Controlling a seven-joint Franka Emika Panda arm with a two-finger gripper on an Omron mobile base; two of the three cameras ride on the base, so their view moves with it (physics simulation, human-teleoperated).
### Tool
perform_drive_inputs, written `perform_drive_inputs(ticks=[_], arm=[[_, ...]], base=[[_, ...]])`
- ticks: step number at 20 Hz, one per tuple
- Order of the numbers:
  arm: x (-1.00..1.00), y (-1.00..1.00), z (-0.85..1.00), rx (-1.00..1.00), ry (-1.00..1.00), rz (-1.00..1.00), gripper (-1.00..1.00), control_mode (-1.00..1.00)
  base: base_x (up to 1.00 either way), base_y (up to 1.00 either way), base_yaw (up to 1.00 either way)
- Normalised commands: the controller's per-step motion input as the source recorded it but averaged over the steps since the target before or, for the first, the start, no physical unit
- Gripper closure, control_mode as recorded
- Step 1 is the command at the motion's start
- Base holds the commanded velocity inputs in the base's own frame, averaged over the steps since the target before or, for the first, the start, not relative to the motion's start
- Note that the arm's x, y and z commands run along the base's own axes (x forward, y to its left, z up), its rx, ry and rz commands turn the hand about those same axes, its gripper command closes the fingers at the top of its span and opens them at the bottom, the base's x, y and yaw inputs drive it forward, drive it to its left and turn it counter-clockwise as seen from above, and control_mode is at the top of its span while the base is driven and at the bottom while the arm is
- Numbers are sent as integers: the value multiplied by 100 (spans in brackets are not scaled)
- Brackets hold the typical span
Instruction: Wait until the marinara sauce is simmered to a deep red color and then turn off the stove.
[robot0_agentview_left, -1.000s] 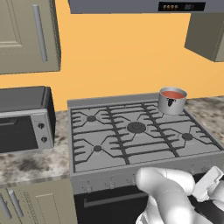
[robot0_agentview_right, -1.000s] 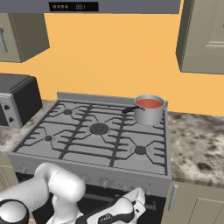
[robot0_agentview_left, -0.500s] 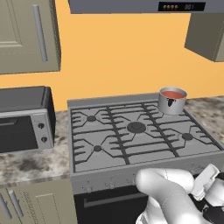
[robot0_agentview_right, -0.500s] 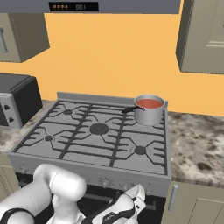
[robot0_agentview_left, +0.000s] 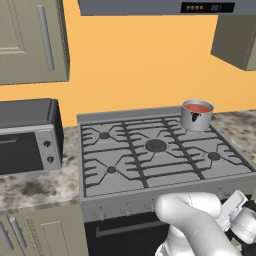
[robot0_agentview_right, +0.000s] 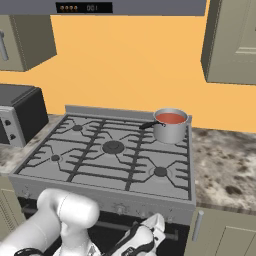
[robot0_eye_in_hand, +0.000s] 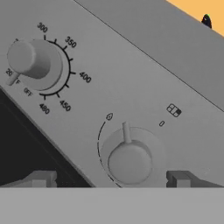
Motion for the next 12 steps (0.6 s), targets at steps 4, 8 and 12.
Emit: perform_drive_inputs(ticks=[4,8,12], arm=[[6,0,-3,0,0,0,-100,-100],[3,0,8,0,0,-2,-100,-100],[0,0,33,0,0,0,-100,-100]], base=[[0,0,0],[0,0,0],[0,0,0]])
